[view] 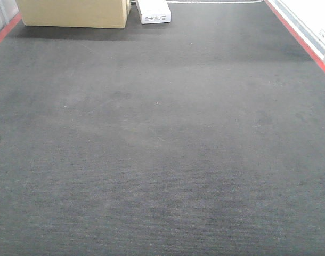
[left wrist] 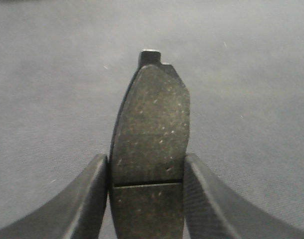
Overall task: Move and align brake pads A on conveyor
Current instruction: 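Approach the black belt conveyor and position both held pads above it, then lower the left gripper's brake pad onto the belt and open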
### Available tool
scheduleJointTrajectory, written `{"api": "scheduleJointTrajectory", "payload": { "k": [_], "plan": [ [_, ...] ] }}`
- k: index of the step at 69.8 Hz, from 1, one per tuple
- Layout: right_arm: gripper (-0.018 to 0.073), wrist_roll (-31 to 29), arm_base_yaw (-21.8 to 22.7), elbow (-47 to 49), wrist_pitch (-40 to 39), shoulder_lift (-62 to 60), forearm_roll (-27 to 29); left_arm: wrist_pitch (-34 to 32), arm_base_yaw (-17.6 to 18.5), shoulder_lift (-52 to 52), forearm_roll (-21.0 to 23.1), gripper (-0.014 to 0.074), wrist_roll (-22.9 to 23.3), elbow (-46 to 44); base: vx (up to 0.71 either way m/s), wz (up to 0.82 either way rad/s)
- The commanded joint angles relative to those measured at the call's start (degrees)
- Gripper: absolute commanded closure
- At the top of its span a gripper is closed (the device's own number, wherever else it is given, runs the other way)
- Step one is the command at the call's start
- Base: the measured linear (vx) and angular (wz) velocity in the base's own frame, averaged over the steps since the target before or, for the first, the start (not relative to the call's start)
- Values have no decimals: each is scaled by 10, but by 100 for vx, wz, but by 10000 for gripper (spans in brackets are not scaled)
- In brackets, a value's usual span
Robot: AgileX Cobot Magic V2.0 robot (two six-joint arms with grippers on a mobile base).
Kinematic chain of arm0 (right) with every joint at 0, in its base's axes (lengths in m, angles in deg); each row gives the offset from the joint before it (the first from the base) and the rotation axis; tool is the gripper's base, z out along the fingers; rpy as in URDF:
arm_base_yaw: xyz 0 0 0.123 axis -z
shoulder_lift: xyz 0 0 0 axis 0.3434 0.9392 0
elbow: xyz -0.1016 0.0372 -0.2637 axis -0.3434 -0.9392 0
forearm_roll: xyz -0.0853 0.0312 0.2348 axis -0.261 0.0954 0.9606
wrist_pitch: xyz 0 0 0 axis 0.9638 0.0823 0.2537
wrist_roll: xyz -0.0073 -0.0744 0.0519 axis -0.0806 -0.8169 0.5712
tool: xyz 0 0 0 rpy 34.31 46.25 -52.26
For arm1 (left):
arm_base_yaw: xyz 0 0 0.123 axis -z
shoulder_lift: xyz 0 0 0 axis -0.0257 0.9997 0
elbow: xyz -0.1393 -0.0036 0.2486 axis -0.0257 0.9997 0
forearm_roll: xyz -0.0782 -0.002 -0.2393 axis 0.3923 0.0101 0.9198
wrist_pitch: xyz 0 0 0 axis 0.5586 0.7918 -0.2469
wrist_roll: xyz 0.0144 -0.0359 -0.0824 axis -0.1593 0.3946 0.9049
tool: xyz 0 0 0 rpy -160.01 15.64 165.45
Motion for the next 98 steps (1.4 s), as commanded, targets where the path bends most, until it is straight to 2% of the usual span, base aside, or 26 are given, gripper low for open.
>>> {"api": "scheduleJointTrajectory", "payload": {
  "k": [1,9,14,20,31,36,41,47,52,58,62,66,75,98],
  "plan": [
    [563,-4,4,18,-49,4,0,-40,2,70,70,488,-65,-60,0,0],
    [563,-4,4,18,-49,4,0,-23,22,149,117,486,-136,-111,0,0],
    [563,-4,4,18,-49,4,0,-4,44,198,129,485,-158,-144,0,0],
    [563,-4,4,18,-49,4,0,19,76,255,125,485,-170,-181,0,0],
    [563,-4,4,18,-49,4,0,57,131,347,91,482,-160,-240,0,0],
    [563,-4,4,18,-49,4,0,72,153,387,54,482,-117,-267,0,0],
    [563,-4,4,18,-49,4,0,85,171,423,-5,482,-45,-293,0,0],
    [563,-4,4,18,-49,4,0,113,184,464,-93,482,88,-326,0,0],
    [563,-4,4,18,-49,4,0,145,190,496,-144,482,213,-356,0,0],
    [563,-4,4,18,-49,4,0,165,190,532,-174,482,336,-385,0,0],
    [563,-4,4,18,-49,4,0,161,190,553,-174,480,389,-398,0,0],
    [563,-4,4,18,-49,4,0,152,190,572,-173,477,416,-406,0,0],
    [563,-4,4,18,-49,4,0,133,190,607,-173,470,444,-411,0,0],
    [563,-4,4,18,-49,4,0,134,190,656,-171,440,448,-411,0,0]
  ]
}}
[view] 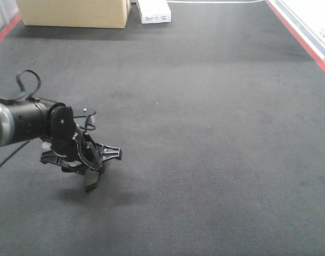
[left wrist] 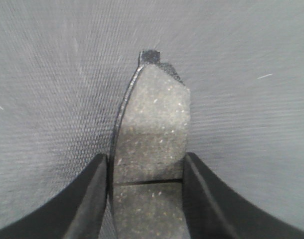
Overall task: Move and align brake pads A on conveyor
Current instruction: 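Lower the left gripper's brake pad onto the belt and open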
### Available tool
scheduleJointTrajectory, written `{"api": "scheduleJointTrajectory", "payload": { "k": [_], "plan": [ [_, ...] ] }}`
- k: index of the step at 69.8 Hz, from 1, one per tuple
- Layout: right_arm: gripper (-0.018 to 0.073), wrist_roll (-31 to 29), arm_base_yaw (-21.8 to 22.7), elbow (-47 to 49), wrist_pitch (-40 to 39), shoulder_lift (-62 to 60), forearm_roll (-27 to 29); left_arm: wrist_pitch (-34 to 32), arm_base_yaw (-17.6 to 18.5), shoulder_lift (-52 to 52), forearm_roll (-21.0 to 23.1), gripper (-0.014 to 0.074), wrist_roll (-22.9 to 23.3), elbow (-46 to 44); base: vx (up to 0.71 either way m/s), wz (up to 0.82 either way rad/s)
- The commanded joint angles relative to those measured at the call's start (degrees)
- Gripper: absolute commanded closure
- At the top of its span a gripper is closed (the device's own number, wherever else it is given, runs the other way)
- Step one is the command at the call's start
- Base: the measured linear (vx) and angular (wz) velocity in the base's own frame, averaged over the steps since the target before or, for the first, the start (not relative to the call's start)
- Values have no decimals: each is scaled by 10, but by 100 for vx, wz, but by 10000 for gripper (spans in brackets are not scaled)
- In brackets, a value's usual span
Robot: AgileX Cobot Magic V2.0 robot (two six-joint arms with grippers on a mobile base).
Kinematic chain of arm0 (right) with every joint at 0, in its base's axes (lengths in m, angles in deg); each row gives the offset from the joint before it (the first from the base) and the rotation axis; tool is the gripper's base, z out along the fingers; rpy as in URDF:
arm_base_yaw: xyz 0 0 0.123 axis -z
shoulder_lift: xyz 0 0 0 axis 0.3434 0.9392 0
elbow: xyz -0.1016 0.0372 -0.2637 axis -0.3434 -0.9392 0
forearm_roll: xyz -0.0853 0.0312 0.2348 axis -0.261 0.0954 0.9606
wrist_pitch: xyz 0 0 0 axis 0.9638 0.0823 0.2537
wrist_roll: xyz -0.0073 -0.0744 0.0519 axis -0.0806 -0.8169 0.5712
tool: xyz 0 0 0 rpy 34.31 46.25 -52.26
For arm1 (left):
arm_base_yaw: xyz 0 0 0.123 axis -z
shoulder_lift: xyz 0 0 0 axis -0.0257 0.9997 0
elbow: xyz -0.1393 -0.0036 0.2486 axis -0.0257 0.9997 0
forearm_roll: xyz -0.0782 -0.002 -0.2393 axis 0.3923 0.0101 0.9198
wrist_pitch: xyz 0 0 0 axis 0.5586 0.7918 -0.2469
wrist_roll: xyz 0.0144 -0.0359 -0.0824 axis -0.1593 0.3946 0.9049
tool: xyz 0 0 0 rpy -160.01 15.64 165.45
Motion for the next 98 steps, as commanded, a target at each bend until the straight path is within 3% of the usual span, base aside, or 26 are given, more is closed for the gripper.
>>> {"api": "scheduleJointTrajectory", "payload": {
  "k": [1,35,48,62,71,91,98],
  "plan": [
    [563,-4,4,18,-49,4,0,-23,3,-22,2,435,6,-17,0,0],
    [563,-4,4,18,-49,4,0,-13,3,-29,6,121,6,-17,0,0],
    [563,-4,4,18,-49,4,0,-24,3,-62,-3,95,6,-13,0,0],
    [563,-4,4,18,-49,4,0,-62,3,-151,-41,185,4,40,0,0],
    [563,-4,4,18,-49,4,0,-66,3,-225,-68,308,-3,92,0,0],
    [563,-4,4,18,-49,4,0,-74,3,-419,-73,603,-30,212,0,0],
    [563,-4,4,18,-49,4,0,-77,3,-491,-73,605,-30,253,0,0]
  ]
}}
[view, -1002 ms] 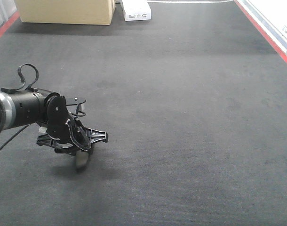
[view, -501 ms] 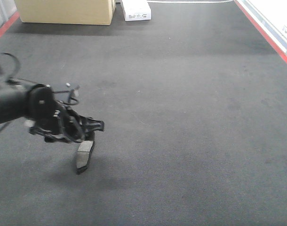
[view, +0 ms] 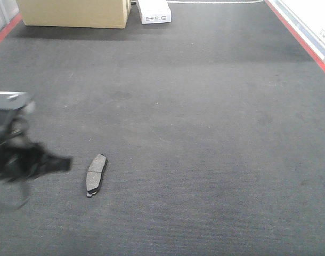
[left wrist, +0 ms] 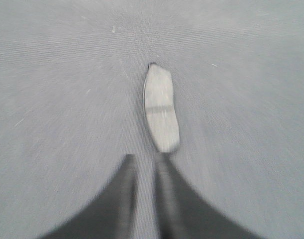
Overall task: Move and align brake pads A on conveyor
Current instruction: 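Lower the left gripper's brake pad onto the belt and open, then lower the right gripper's brake pad onto the belt beside the first and open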
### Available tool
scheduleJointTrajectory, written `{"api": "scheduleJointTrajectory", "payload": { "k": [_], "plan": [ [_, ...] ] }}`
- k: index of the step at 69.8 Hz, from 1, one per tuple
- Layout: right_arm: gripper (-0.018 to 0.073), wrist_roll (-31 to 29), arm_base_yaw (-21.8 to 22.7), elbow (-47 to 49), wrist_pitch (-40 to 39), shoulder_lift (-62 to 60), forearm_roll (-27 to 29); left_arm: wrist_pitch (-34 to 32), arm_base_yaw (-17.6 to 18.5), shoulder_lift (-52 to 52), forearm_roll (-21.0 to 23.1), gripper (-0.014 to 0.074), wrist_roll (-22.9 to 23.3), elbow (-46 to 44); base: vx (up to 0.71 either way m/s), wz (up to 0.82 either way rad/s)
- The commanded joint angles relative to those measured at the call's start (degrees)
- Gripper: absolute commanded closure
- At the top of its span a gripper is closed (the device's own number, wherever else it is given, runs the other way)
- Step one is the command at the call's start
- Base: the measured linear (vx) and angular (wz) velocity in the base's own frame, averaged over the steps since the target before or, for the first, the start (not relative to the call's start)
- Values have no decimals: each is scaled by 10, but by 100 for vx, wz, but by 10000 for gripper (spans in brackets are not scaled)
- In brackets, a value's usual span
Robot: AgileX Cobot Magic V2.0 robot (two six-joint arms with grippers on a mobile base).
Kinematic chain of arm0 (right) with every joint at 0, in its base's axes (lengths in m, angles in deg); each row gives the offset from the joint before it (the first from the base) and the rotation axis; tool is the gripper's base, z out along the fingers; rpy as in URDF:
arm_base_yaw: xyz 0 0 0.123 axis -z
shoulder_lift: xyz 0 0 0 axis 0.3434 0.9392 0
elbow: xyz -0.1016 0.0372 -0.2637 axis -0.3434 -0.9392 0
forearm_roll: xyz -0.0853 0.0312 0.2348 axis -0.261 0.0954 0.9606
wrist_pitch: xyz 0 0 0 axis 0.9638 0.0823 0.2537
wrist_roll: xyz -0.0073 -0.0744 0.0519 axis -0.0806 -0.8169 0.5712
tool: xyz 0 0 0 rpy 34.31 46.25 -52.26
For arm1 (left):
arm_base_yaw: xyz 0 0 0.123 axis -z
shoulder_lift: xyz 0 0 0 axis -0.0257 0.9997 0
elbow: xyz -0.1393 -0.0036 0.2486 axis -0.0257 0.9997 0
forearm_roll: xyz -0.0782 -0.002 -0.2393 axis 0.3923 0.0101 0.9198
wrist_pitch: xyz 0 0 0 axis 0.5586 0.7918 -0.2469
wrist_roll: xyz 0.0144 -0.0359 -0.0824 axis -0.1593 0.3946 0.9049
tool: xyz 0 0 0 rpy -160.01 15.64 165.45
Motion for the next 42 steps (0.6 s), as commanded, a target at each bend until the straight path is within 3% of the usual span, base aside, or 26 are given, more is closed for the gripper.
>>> {"api": "scheduleJointTrajectory", "payload": {
  "k": [1,23,42],
  "plan": [
    [563,-4,4,18,-49,4,0,-34,3,-83,-3,605,-1,24,0,0],
    [563,-4,4,18,-49,4,0,-83,3,-315,-10,603,-2,137,0,0],
    [563,-4,4,18,-49,4,0,-121,3,-444,-14,603,-41,197,0,0]
  ]
}}
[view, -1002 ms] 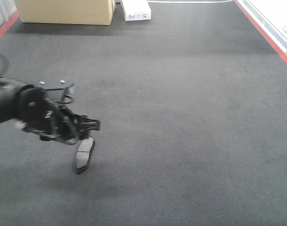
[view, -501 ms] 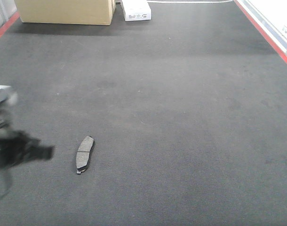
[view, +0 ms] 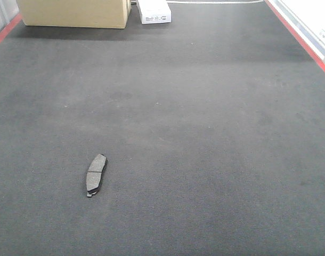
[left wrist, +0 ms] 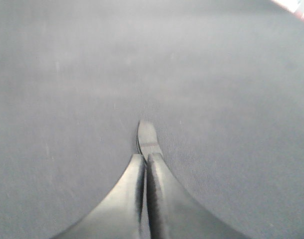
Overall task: Move and align brake pads A on conveyor
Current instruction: 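Lower the right gripper's brake pad onto the belt beside the first and open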
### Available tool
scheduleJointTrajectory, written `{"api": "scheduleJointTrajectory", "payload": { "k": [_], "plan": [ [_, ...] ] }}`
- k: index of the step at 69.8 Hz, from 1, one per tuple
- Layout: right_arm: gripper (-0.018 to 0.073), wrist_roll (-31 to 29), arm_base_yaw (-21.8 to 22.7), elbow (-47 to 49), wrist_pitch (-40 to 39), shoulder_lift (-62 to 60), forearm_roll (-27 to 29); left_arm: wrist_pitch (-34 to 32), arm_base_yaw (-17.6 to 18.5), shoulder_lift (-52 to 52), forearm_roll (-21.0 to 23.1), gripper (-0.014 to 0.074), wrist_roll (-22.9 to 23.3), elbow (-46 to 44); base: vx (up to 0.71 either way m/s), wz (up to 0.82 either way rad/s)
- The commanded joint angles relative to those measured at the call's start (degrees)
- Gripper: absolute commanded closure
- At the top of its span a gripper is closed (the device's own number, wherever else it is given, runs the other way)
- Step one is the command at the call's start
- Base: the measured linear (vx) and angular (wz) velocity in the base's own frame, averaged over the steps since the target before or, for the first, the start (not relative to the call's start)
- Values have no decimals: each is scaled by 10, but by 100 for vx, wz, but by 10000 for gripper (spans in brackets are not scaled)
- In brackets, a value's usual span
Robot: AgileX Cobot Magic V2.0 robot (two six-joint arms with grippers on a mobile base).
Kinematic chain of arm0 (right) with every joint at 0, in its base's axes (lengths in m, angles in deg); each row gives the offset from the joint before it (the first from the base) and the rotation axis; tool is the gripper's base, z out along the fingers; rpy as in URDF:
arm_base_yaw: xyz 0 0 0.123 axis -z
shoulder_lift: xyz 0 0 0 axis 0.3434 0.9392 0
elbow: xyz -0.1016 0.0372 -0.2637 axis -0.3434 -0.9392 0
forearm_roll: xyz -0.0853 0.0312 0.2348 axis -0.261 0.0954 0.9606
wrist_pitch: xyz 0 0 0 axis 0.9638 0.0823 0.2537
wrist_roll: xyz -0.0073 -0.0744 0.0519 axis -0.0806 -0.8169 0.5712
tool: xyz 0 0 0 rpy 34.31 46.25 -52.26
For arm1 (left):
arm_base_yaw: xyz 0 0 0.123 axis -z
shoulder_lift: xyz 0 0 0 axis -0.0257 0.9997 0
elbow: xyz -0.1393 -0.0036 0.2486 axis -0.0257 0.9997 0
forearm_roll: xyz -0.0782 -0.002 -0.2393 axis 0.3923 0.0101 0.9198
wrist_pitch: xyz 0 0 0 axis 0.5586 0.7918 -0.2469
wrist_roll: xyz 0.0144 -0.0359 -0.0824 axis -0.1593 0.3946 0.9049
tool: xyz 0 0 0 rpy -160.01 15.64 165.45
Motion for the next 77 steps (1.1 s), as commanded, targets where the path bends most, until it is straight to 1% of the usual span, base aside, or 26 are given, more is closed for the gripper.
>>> {"api": "scheduleJointTrajectory", "payload": {
  "k": [1,48,53,61,69,77],
  "plan": [
    [563,-4,4,18,-49,4,0,-51,3,-24,-2,603,-7,-1,0,0],
    [563,-4,4,18,-51,4,0,-48,3,-36,-2,603,-7,2,0,0],
    [563,-4,4,18,-58,4,1,-48,3,-36,-3,603,-7,2,0,0],
    [563,-4,4,18,-94,6,6,-48,3,-36,-3,603,-7,2,0,0],
    [563,-4,4,20,-134,48,5,-48,3,-36,-3,603,-7,2,0,0],
    [563,-4,4,45,-153,145,5,-48,3,-36,-2,603,-7,2,0,0]
  ]
}}
